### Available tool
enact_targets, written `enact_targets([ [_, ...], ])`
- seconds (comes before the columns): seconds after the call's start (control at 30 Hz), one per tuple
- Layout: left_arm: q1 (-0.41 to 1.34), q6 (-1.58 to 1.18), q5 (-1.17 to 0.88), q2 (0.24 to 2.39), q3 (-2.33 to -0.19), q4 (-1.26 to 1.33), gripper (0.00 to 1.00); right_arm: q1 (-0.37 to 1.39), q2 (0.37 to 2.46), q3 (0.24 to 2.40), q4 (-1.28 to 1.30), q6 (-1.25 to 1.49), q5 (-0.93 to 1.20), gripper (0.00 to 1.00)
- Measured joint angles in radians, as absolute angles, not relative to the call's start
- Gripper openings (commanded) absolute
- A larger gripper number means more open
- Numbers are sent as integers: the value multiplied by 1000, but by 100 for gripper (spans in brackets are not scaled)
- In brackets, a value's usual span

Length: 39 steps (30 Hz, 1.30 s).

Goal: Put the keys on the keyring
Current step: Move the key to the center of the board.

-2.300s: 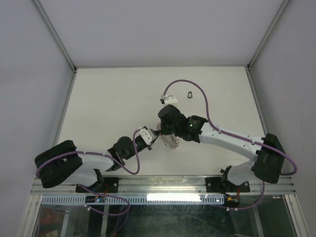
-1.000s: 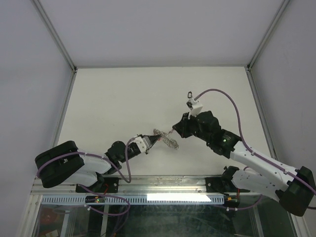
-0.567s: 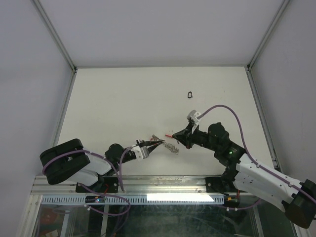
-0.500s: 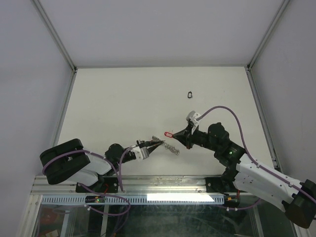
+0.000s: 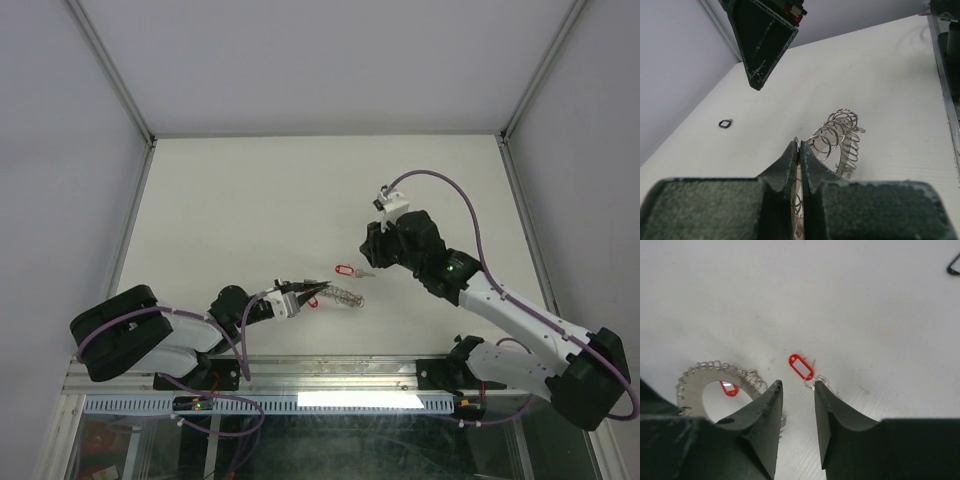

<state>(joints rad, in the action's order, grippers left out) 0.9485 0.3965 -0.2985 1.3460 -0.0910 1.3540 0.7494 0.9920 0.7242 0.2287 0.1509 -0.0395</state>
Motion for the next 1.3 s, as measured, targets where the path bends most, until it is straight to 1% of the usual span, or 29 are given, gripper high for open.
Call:
enact_targets([
  [0.1, 927, 380, -298, 1317, -91, 1322, 0, 682, 1071, 759, 276, 219, -47, 46],
  [0.2, 921, 361, -293, 1282, -86, 1297, 0, 611, 1113, 756, 316, 274, -36, 48],
  [0.4, 921, 298, -243, 1080, -69, 1149, 0, 471, 1135, 715, 273, 359, 62, 47],
  [0.57, 921, 283, -158, 882, -66, 986, 0, 399, 1220, 715, 245, 389, 83, 47],
  [0.63, 921, 281, -131, 838, -66, 929, 0, 372, 1252, 719, 241, 395, 74, 47],
  [0.77, 921, 274, -104, 818, -66, 856, 0, 323, 1336, 760, 224, 400, 63, 47],
  [0.87, 921, 272, -103, 818, -67, 827, 0, 310, 1429, 832, 213, 374, 45, 47],
  [1.07, 921, 270, -104, 818, -70, 783, 0, 309, 1671, 1069, 209, 318, -14, 47],
  [1.3, 921, 262, -105, 833, -88, 774, 0, 309, 1832, 1253, 217, 353, -125, 46],
])
